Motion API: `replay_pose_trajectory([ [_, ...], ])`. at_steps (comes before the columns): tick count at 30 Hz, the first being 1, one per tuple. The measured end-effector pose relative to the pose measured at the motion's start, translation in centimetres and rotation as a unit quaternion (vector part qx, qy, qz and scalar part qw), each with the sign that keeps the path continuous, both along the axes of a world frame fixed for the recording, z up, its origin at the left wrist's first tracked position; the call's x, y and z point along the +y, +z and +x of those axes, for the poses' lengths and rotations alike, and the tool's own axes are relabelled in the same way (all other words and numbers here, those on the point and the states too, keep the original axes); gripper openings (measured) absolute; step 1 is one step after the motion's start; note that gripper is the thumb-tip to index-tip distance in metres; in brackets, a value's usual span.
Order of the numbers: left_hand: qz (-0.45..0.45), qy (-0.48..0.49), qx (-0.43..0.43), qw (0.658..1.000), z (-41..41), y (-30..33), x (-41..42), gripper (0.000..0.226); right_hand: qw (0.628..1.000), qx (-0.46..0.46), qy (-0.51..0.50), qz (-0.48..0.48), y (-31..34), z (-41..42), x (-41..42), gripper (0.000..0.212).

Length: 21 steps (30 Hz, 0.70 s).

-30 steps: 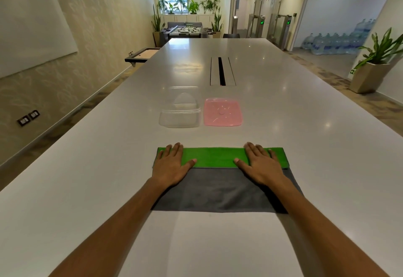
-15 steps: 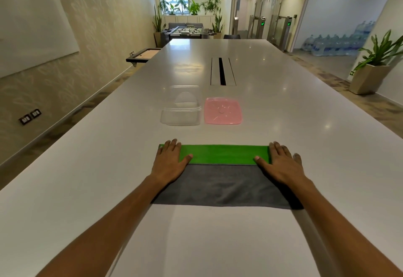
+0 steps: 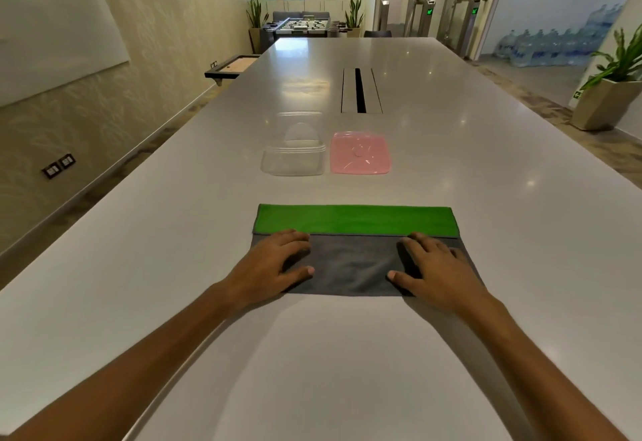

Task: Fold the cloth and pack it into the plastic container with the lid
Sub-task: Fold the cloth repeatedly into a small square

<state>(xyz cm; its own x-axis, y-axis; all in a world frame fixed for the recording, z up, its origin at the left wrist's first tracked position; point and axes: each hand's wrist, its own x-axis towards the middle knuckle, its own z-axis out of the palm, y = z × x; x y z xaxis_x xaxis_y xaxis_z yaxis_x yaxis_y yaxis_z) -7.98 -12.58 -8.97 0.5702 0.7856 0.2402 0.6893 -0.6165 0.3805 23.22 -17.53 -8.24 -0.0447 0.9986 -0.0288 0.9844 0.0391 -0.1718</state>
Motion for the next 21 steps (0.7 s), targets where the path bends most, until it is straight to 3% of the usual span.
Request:
replay_pose_trajectory([
  [8, 0.074, -0.055, 0.049, 0.995, -0.5, -0.4, -2.4, 0.035, 0.998, 0.055, 0.013, 0.038, 0.6, -1.0, -3.4, 0.052],
  [15, 0.033, -0.026, 0.014, 0.999, -3.8, -0.7, -2.9, 0.021, 0.992, 0.109, 0.015, 0.067, -0.3, 1.7, -5.1, 0.010],
  [21, 0.019, -0.011, 0.015, 1.000, -6.0, -0.5, -2.8, 0.022, 0.987, 0.136, 0.004, 0.088, -0.3, 2.1, -5.3, 0.015],
])
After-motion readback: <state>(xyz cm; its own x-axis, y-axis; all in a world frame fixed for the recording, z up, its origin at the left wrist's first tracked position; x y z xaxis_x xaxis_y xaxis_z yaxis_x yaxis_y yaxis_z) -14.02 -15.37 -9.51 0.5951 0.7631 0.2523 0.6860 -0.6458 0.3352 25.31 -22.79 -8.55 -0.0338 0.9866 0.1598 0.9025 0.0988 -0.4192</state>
